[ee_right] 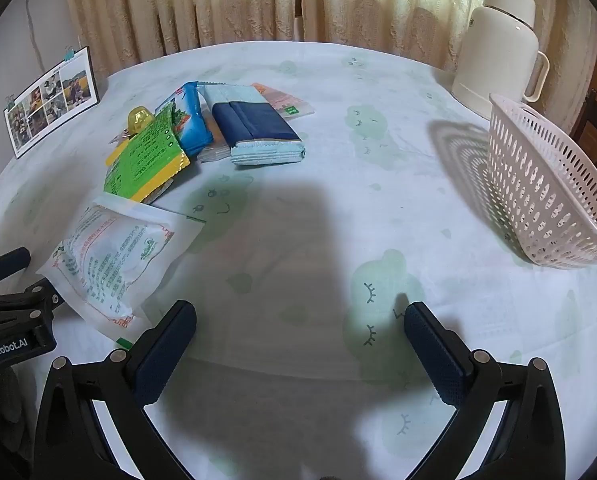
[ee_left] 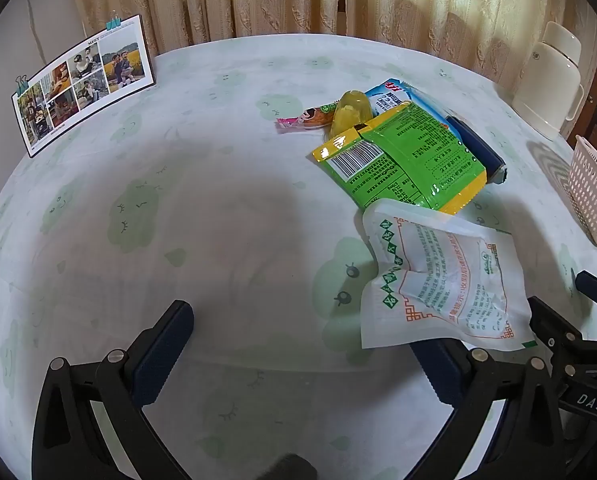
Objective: Organize snacks
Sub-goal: 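Move the right gripper toward the white printed wet-wipe pack, then grasp the white wet-wipe pack with the right gripper while the left gripper grasps the green snack bag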
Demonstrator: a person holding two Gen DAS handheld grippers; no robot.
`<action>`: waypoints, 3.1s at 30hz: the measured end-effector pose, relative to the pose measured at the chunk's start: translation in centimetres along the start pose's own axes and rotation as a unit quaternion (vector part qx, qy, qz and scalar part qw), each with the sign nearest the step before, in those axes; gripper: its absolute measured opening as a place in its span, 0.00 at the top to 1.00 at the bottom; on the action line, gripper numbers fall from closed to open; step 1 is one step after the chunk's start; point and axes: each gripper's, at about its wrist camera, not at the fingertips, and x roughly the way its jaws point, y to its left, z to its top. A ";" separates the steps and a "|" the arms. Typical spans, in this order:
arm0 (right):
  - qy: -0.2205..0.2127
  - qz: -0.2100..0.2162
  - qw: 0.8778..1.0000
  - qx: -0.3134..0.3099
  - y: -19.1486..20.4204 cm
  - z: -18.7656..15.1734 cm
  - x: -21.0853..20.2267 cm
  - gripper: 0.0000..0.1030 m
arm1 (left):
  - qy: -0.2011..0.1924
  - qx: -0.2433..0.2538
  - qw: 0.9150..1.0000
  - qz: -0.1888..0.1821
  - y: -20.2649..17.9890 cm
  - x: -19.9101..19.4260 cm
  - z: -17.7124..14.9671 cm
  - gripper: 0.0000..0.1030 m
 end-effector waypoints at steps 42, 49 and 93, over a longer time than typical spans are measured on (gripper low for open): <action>-0.024 0.074 0.996 0.031 -2.4 -0.1 -0.8 0.00 | -0.059 -0.023 0.997 -0.053 1.6 -2.9 -0.9 0.02; -0.049 0.115 0.992 -0.007 -1.4 -0.5 -2.0 0.00 | -0.063 -0.034 0.997 -0.041 2.8 -3.2 -1.0 0.02; -0.047 0.147 0.962 -0.224 10.4 2.8 0.1 0.00 | -0.080 -0.064 0.995 0.012 7.1 -3.6 0.1 0.02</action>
